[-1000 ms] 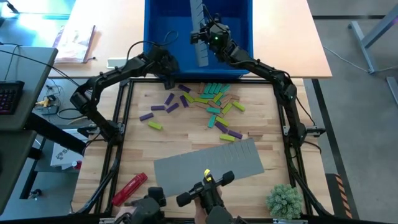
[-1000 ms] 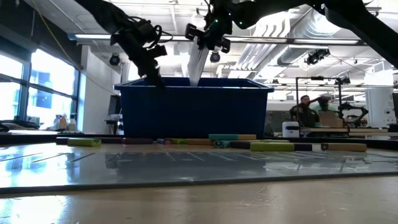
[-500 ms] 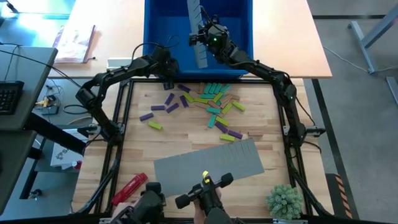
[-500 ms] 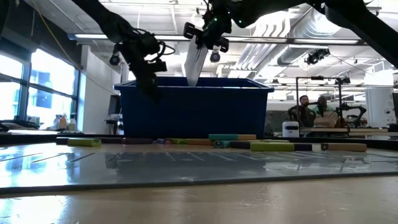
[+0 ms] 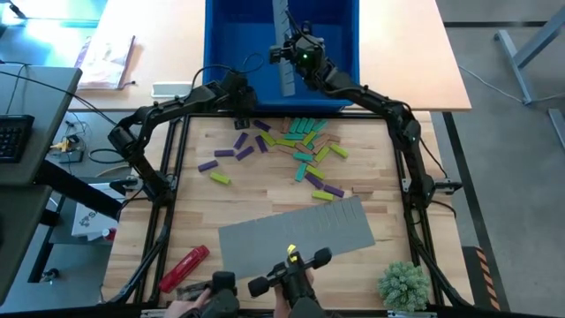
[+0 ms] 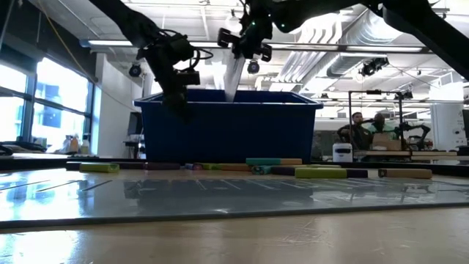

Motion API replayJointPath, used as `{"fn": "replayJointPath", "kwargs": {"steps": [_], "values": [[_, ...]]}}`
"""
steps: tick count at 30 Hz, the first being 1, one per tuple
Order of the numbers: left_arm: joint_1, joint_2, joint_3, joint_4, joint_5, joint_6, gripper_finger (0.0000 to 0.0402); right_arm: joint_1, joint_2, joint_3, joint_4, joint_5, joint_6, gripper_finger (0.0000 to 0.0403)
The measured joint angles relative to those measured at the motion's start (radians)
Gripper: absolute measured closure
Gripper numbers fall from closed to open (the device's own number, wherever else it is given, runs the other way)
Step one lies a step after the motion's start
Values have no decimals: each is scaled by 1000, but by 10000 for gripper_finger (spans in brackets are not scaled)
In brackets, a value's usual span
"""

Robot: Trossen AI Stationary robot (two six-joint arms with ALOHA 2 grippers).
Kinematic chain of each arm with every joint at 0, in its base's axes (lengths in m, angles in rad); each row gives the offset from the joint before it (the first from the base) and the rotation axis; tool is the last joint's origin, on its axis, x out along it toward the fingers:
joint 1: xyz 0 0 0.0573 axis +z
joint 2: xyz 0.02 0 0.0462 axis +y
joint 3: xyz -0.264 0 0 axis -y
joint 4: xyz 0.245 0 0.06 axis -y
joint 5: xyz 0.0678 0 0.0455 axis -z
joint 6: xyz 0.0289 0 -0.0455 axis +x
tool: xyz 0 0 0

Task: Sort blocks

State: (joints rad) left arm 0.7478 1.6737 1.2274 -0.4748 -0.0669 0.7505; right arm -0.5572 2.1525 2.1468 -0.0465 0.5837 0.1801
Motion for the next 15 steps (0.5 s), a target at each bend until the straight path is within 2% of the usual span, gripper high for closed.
{"fn": "replayJointPath", "kwargs": {"steps": [15], "values": [[-47,-3,-4,-53,-43,-21,243,15,0,0,3,18,-23,403]]}}
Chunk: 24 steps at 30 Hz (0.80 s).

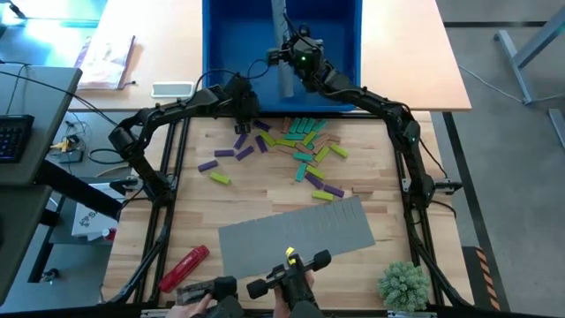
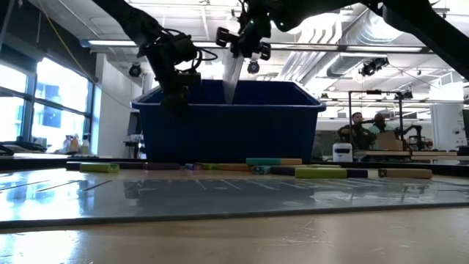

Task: Sort blocks

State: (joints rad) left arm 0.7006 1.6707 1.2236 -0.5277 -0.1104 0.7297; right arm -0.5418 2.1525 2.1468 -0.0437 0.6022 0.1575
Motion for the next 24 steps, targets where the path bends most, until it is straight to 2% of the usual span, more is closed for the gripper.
{"fn": "replayJointPath", "kwargs": {"steps": [11,24], "values": [[-37,0,1,-23,-60,-13,243,37,0,0,-35,46,25,403],[-46,-1,-1,-49,-64,-22,243,84,0,-1,-111,184,18,403]]}}
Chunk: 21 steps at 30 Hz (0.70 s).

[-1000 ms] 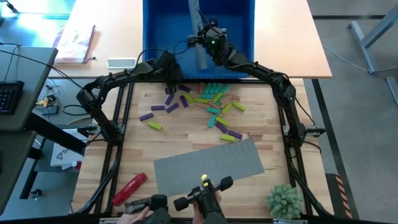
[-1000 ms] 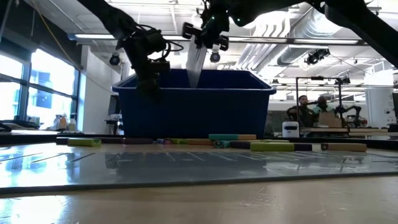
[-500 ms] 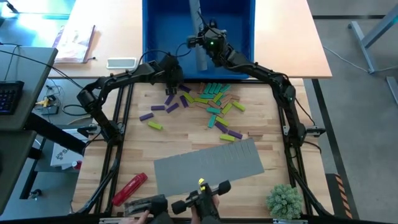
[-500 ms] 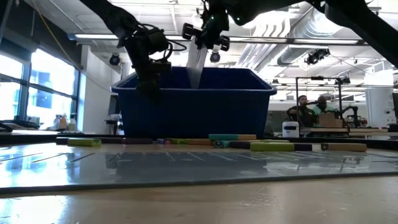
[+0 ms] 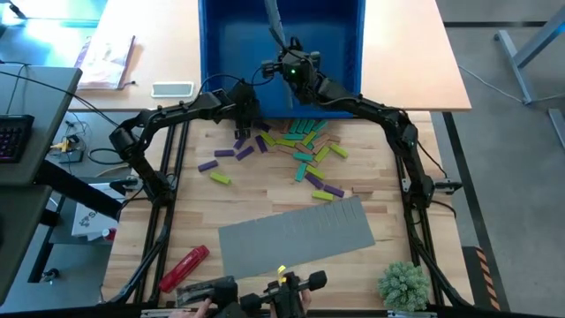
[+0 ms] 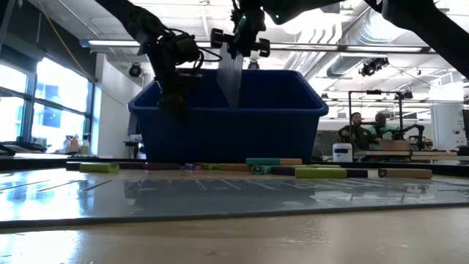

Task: Sort blocks

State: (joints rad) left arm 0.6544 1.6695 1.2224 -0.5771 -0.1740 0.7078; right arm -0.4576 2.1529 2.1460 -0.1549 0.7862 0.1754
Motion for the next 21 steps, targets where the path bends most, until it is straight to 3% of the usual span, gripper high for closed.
{"fn": "replayJointPath", "kwargs": {"steps": [14,21], "values": [[-2,0,0,4,2,-3,243,4,11,0,6,-8,112,403],[-2,0,0,6,-13,-4,243,36,13,-2,107,79,-24,403]]}}
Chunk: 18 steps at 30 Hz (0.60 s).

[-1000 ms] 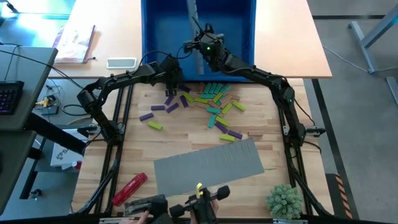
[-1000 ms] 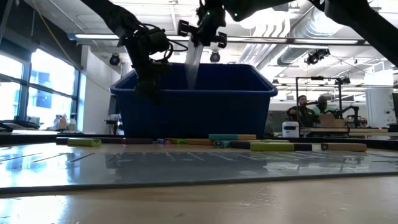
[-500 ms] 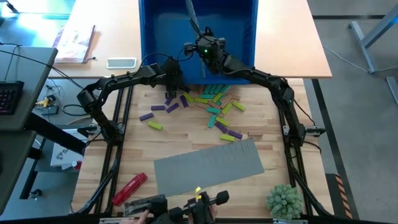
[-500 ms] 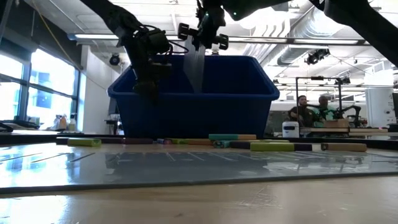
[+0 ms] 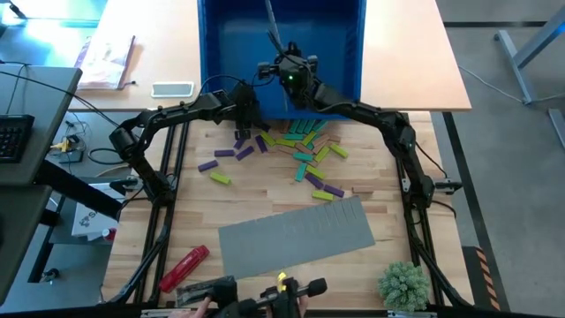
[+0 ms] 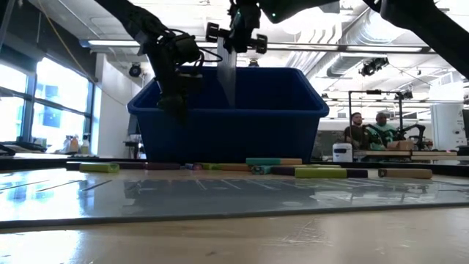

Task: Sort blocks

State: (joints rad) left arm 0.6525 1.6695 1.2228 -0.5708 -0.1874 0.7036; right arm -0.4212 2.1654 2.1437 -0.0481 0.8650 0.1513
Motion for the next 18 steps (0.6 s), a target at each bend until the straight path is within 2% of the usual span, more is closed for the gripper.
{"fn": "replayJointPath", "kwargs": {"steps": [12,18], "values": [[0,0,1,6,-8,-3,243,55,-1,1,49,81,-62,403],[1,0,1,8,-10,-2,243,77,-2,2,76,135,-158,403]]}}
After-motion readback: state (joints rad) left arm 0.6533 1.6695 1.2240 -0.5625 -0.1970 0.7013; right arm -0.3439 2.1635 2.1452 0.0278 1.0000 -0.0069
